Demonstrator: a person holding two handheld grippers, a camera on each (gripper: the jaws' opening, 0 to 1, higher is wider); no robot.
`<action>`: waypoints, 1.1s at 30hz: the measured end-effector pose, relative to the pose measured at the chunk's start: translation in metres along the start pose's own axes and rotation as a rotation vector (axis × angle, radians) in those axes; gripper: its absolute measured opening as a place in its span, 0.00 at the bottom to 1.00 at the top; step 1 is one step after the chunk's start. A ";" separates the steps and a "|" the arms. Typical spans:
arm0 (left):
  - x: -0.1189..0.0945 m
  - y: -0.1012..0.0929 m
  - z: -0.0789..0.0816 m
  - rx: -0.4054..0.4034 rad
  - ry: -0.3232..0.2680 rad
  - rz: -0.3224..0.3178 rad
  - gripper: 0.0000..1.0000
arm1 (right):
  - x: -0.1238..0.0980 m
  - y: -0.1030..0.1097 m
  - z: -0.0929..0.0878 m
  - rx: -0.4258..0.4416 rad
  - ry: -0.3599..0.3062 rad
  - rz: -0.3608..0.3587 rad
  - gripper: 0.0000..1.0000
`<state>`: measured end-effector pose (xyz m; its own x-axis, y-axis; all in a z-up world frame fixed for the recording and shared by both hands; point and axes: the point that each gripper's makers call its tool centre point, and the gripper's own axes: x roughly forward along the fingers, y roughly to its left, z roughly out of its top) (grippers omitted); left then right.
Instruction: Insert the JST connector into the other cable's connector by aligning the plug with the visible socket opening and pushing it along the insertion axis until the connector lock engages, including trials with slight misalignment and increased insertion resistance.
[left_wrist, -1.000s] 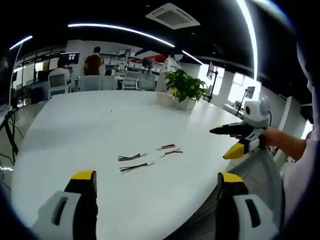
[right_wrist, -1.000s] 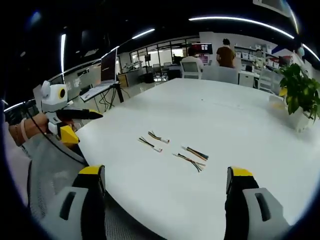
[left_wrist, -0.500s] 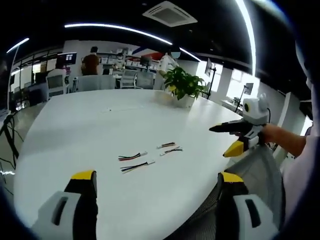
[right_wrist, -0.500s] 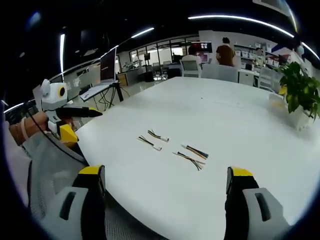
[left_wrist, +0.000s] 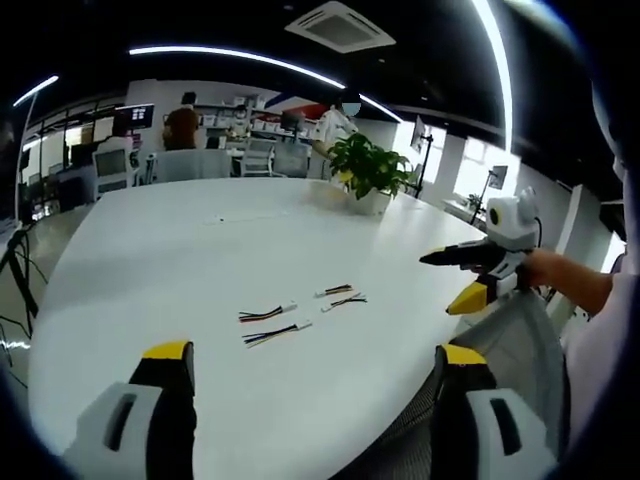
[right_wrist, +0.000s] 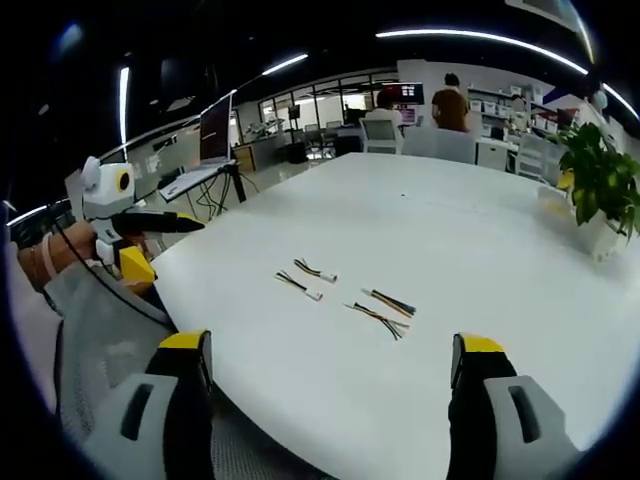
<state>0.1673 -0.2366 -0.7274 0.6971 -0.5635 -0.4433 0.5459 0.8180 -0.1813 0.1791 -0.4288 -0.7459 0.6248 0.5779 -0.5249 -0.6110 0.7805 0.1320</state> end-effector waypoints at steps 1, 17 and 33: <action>0.000 0.000 0.000 0.000 0.000 0.001 0.98 | 0.000 0.000 0.000 0.001 0.000 -0.002 0.98; -0.001 0.005 0.005 0.000 -0.004 0.010 0.96 | 0.002 -0.004 0.006 0.015 -0.017 -0.003 0.95; 0.004 0.014 0.029 -0.019 -0.085 0.002 0.84 | 0.004 -0.004 0.015 0.044 -0.058 0.020 0.83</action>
<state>0.1910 -0.2304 -0.7060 0.7355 -0.5693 -0.3673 0.5363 0.8205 -0.1979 0.1914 -0.4256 -0.7361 0.6410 0.6051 -0.4721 -0.6025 0.7778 0.1789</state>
